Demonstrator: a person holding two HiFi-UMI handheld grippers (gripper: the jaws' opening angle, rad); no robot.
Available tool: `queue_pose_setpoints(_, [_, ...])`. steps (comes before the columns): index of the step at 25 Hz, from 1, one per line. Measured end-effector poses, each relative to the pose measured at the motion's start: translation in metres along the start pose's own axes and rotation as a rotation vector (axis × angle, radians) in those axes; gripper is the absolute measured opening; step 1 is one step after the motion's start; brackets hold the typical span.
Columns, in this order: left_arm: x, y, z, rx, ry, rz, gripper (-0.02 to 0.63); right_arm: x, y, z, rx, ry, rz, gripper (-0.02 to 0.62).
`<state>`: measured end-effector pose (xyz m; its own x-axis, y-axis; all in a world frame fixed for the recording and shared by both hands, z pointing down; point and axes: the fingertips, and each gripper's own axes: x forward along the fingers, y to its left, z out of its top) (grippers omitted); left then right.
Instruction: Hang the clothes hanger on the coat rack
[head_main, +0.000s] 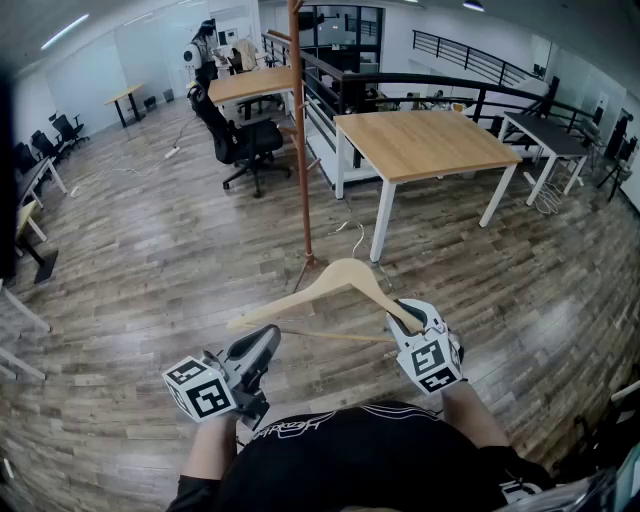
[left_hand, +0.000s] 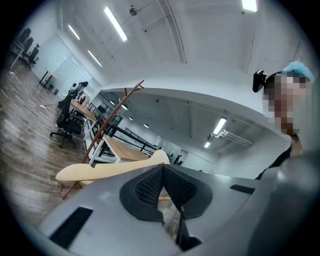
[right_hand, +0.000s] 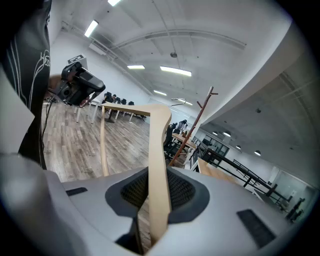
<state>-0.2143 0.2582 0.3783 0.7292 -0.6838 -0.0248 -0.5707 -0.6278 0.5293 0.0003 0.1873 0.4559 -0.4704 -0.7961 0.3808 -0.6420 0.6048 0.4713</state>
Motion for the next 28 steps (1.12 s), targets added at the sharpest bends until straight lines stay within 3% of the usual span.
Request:
queue_pose_setpoints(14, [0.052, -0.011, -0.008, 0.012, 0.051, -0.004, 0.006, 0.006, -0.042, -0.020, 0.027, -0.025, -0.019, 0.115])
queue_pose_setpoints(28, [0.171, -0.045, -0.023, 0.063, 0.061, -0.067, 0.006, -0.014, -0.143, -0.082, 0.022, -0.036, -0.081, 0.115])
